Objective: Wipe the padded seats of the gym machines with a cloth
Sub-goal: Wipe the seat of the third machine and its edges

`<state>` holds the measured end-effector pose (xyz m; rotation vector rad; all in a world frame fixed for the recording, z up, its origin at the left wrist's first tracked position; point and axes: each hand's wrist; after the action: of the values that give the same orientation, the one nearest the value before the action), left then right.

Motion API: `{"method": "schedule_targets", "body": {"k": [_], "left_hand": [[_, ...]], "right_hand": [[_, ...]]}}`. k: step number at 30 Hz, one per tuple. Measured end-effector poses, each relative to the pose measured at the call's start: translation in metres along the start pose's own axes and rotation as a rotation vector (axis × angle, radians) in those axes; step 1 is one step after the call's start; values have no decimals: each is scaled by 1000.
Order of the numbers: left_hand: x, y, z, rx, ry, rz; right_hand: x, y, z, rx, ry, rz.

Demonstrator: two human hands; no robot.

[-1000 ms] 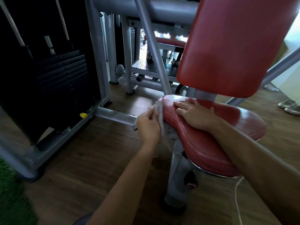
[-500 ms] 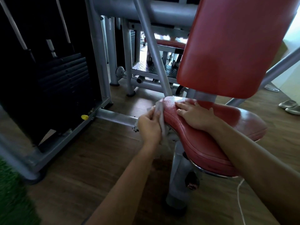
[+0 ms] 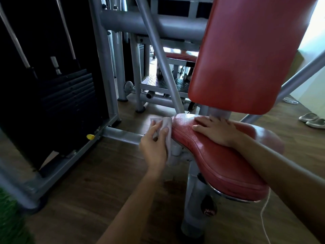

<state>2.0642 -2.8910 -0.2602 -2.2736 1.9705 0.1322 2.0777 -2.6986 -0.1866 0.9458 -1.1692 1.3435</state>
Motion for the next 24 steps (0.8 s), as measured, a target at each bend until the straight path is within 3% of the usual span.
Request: {"method": "schedule_targets", "body": {"k": [5, 11, 15, 19, 24], "left_hand": [[-15, 14, 8, 43, -137, -15], [-48, 64, -6, -93, 194, 230], [-46, 87, -8, 12, 338, 383], [-30, 58, -4, 40, 223, 374], [-34, 60, -1, -18, 346, 380]], "right_hand": [[-6, 11, -10, 1, -18, -40], [-7, 15, -11, -24, -22, -17], [-5, 15, -9, -36, -31, -6], [-3, 14, -6, -37, -46, 7], [-2, 14, -3, -41, -62, 25]]}}
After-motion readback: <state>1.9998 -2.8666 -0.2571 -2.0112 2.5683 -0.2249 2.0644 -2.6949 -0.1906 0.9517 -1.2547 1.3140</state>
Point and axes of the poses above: each hand's wrist, its own y-axis towards the middle knuckle, its own x-axis out of the back of the hand, z = x × y, and after that the axes turned 11 degrees about x, right-handed
